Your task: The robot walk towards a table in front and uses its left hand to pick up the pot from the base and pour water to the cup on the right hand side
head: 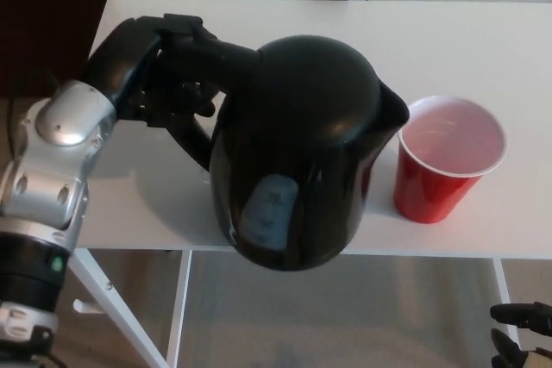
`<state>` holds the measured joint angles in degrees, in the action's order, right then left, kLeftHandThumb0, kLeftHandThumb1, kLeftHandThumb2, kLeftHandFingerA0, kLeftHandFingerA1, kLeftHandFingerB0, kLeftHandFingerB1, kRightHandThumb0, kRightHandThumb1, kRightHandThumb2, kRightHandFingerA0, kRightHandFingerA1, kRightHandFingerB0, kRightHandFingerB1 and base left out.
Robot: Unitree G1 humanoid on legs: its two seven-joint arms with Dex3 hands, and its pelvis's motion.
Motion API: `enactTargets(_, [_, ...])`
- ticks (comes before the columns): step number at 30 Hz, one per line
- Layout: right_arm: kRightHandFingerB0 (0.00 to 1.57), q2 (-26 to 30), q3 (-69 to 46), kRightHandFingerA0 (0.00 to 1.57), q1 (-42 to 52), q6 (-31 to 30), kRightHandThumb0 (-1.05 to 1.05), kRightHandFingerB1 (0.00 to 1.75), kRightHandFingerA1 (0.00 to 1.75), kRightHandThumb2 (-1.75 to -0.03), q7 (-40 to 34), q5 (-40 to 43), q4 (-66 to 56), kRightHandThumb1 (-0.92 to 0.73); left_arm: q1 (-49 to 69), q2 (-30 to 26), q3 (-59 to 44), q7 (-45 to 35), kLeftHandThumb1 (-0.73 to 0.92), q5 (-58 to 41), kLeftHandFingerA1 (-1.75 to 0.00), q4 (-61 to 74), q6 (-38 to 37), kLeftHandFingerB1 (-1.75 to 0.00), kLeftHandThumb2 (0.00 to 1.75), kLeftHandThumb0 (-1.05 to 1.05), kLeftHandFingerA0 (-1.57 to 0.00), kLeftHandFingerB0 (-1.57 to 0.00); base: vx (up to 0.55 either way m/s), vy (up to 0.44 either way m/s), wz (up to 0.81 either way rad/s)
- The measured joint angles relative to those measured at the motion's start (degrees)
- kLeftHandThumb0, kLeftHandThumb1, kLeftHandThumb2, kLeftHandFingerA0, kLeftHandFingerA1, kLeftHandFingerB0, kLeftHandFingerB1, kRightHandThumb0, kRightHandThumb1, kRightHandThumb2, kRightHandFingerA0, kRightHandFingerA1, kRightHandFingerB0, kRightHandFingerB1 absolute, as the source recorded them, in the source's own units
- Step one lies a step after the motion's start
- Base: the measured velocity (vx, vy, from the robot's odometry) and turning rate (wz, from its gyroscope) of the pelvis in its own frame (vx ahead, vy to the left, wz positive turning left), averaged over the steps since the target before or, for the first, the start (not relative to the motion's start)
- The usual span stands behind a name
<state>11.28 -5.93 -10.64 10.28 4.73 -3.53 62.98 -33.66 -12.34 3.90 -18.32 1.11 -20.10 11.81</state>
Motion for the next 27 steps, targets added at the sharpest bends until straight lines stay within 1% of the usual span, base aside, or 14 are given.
enactTargets(4, [0.46,0.0,0.0,0.6,-0.1,-0.1,-0.41,0.69,0.85,-0.76,0.0,0.0,0.0,-0.57,0.7,2.8,-4.5,-0.9,0.79,-3.5,-1.44,1.4,3.6,-1.18,0.88,0.06,-0.92,-0.74,0.0,0.0,0.0])
enactTargets(5, [0.46,0.0,0.0,0.6,-0.1,-0.1,-0.42,0.7,0.86,-0.75,0.0,0.0,0.0,-0.58,0.7,3.2,-5.1,-1.0,0.85,-4.2,-1.57,1.7,4.4,-1.25,0.76,-0.02,-0.95,-0.65,0.0,0.0,0.0])
enactTargets(6, [0.45,0.0,0.0,0.59,-0.2,-0.2,-0.42,0.7,0.85,-0.77,0.0,0.0,0.0,-0.58,0.7,3.6,-5.8,-1.1,0.85,-4.7,-1.61,2.0,5.0,-1.34,0.73,-0.03,-0.93,-0.62,0.0,0.0,0.0])
enactTargets(7, [0.45,0.0,0.1,0.59,-0.3,-0.2,-0.42,0.7,0.85,-0.77,0.0,0.0,0.0,-0.58,0.6,4.5,-7.2,-1.0,0.85,-5.7,-1.61,2.4,6.2,-1.34,0.73,-0.03,-0.93,-0.62,0.0,0.0,0.0])
enactTargets(8, [0.47,0.0,0.1,0.61,-0.3,-0.2,-0.41,0.7,0.87,-0.76,0.0,0.0,0.0,-0.58,0.5,5.2,-8.3,-0.8,0.81,-6.3,-1.56,2.7,7.0,-1.33,0.85,-0.04,-0.97,-0.66,0.0,0.0,0.0])
enactTargets(13, [0.47,0.0,0.3,0.62,-0.5,-0.2,-0.41,0.7,0.88,-0.76,0.0,-0.1,0.0,-0.58,-1.5,7.5,-13.9,1.6,0.8,-8.6,-1.54,5.2,11.9,-1.3,0.86,-0.05,-0.96,-0.66,0.0,0.0,0.0])
enactTargets(15, [0.46,0.0,0.3,0.62,-0.6,-0.3,-0.42,0.7,0.87,-0.78,0.0,-0.1,0.0,-0.57,-2.0,7.8,-14.7,2.2,0.77,-9.0,-1.51,5.9,12.9,-1.24,0.86,-0.07,-0.95,-0.68,0.0,0.0,0.0])
enactTargets(18, [0.46,0.0,0.3,0.63,-0.8,-0.3,-0.42,0.7,0.88,-0.77,0.0,-0.1,0.0,-0.58,-3.2,8.3,-16.4,4.4,0.79,-9.1,-1.48,7.1,14.1,-1.23,0.8,-0.09,-0.95,-0.7,0.0,0.0,0.0])
enactTargets(19, [0.48,0.0,0.3,0.64,-0.9,-0.3,-0.44,0.73,0.88,-0.76,0.0,-0.1,0.0,-0.58,-4.2,8.4,-17.1,5.7,0.8,-9.1,-1.54,7.8,14.5,-1.19,0.72,-0.12,-0.88,-0.68,0.0,0.0,0.0])
enactTargets(22, [0.48,0.1,0.4,0.64,-1.2,-0.5,-0.44,0.73,0.88,-0.76,0.0,-0.2,0.0,-0.58,-6.6,8.7,-18.2,8.2,0.8,-9.1,-1.54,8.6,14.9,-1.19,0.72,-0.12,-0.88,-0.68,0.0,0.0,0.0])
enactTargets(23, [0.47,0.1,0.4,0.63,-1.3,-0.5,-0.46,0.74,0.9,-0.77,0.0,-0.2,0.1,-0.57,-7.5,8.8,-18.5,9.2,0.82,-9.1,-1.66,8.7,15.1,-1.26,0.67,-0.12,-0.84,-0.67,0.0,0.0,0.0])
enactTargets(24, [0.47,0.1,0.4,0.63,-1.4,-0.6,-0.46,0.74,0.9,-0.77,0.0,-0.2,0.1,-0.57,-8.4,8.9,-18.8,10.4,0.82,-9.1,-1.66,8.9,15.4,-1.26,0.67,-0.12,-0.84,-0.67,0.0,0.0,0.0])
enactTargets(25, [0.47,0.1,0.4,0.62,-1.4,-0.6,-0.46,0.74,0.91,-0.77,0.0,-0.2,0.1,-0.57,-8.7,9.0,-18.8,11.0,0.82,-9.0,-1.7,9.0,15.5,-1.29,0.65,-0.12,-0.76,-0.62,0.0,0.0,0.0])
enactTargets(27, [0.47,0.1,0.5,0.62,-1.4,-0.6,-0.46,0.74,0.91,-0.77,0.0,-0.2,0.0,-0.57,-9.2,9.1,-18.7,12.3,0.82,-8.8,-1.7,9.3,15.6,-1.29,0.65,-0.12,-0.76,-0.62,0.0,0.0,0.0])
